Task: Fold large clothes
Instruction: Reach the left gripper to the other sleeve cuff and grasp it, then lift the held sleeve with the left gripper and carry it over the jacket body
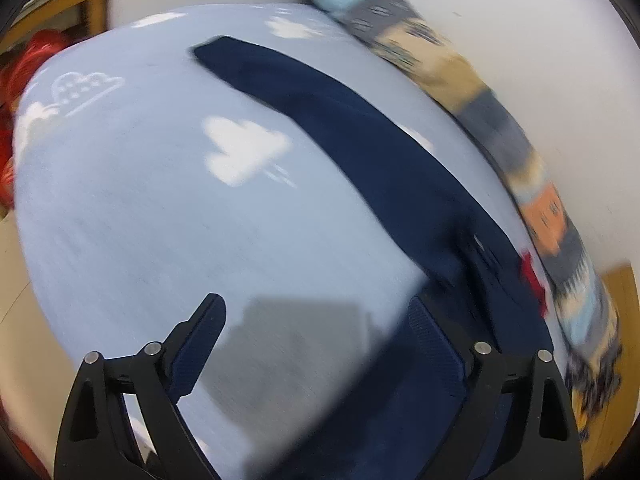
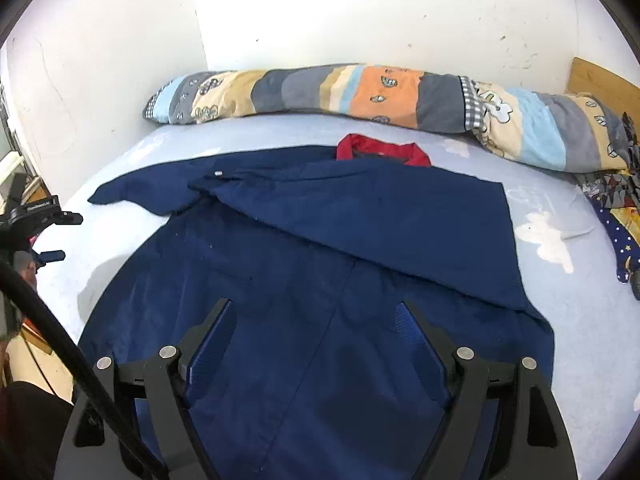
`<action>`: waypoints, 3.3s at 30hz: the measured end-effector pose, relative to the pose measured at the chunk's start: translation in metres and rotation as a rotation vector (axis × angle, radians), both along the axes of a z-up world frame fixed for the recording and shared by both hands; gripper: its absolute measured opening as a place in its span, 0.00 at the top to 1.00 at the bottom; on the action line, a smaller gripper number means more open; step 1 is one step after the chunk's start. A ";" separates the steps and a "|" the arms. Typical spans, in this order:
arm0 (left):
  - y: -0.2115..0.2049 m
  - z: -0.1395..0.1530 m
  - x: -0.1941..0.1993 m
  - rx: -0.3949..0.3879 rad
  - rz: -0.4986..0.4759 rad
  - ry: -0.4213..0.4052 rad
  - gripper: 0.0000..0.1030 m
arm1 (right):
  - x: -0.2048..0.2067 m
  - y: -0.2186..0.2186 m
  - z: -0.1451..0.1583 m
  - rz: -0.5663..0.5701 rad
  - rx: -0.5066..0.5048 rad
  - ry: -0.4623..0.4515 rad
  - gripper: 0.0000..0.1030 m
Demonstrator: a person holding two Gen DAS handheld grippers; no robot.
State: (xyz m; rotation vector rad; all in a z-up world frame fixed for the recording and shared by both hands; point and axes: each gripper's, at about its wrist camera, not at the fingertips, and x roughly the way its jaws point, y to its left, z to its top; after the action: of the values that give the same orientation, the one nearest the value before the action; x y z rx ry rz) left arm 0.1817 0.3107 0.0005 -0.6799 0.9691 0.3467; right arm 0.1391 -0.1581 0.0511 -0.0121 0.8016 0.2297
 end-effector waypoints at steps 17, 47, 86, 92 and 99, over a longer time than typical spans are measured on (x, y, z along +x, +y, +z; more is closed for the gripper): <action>0.223 -0.074 0.094 -0.393 0.357 -0.153 0.44 | 0.024 -0.008 -0.011 0.049 0.064 0.049 0.17; 0.269 -0.110 0.178 -0.495 0.328 -0.587 0.98 | 0.047 -0.004 -0.034 0.020 0.013 0.074 0.17; -0.271 0.166 0.217 -0.346 -0.719 -0.591 0.98 | -0.021 -0.158 0.069 -0.466 0.142 -0.271 0.17; -0.380 0.111 0.205 -0.361 -0.797 -0.489 0.98 | -0.036 -0.175 0.076 -0.519 0.164 -0.293 0.17; -0.470 -0.011 0.199 -0.266 -0.823 -0.290 0.98 | -0.045 -0.186 0.081 -0.549 0.167 -0.310 0.17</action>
State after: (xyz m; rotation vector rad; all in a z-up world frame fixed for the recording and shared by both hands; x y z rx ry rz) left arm 0.3807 -0.1593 -0.0108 -0.4969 0.9396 -0.5988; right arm 0.0939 -0.3441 0.1317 0.3197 0.4501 -0.2228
